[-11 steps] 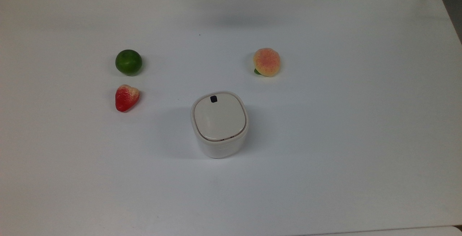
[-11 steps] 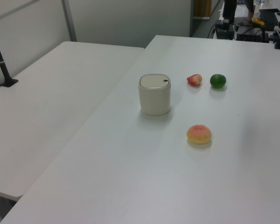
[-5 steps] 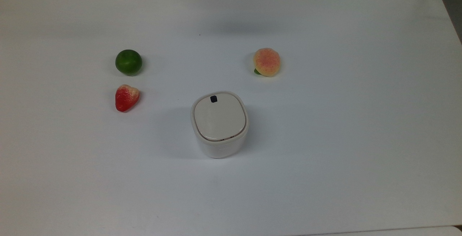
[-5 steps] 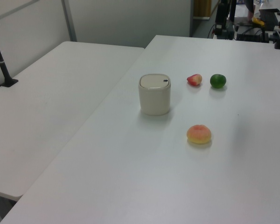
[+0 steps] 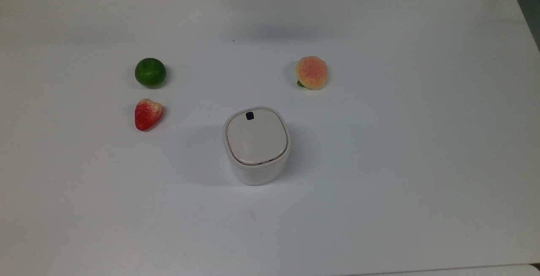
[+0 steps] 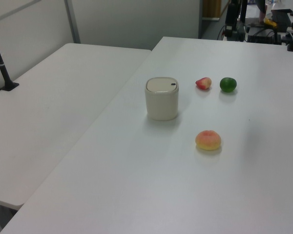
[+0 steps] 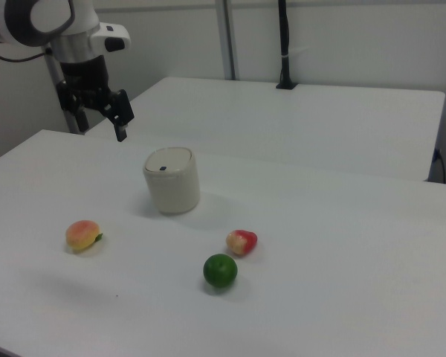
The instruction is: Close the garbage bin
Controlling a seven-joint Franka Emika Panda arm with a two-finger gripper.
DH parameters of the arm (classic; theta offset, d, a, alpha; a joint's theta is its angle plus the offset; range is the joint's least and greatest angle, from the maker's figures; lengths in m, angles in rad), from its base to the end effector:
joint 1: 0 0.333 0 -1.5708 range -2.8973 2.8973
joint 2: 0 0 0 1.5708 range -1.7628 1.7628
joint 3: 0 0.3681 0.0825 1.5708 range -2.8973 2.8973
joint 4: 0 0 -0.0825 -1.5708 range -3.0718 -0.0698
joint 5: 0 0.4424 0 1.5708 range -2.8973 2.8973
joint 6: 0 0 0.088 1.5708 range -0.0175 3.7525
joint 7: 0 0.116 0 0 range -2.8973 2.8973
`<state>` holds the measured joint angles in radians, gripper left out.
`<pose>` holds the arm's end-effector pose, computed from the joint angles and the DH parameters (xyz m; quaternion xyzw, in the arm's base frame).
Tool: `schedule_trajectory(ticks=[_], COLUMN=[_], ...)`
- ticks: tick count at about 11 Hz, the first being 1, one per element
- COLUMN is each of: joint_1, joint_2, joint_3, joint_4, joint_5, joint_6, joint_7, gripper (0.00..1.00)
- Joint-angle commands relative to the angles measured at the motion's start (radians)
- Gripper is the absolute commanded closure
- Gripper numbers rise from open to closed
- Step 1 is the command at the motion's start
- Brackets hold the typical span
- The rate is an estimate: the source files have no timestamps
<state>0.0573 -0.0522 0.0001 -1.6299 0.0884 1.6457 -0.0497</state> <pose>0.6003 0.0441 0.6750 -0.9971 -0.0516 -0.0338 0.0443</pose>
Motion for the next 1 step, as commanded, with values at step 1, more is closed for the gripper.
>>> schedule_trajectory(ticks=[1], joint_1=[0.004], joint_2=[-0.014], joint_3=[-0.002], joint_4=[-0.024], joint_5=[-0.007], joint_6=[0.028], joint_7=[0.004], gripper=[0.0])
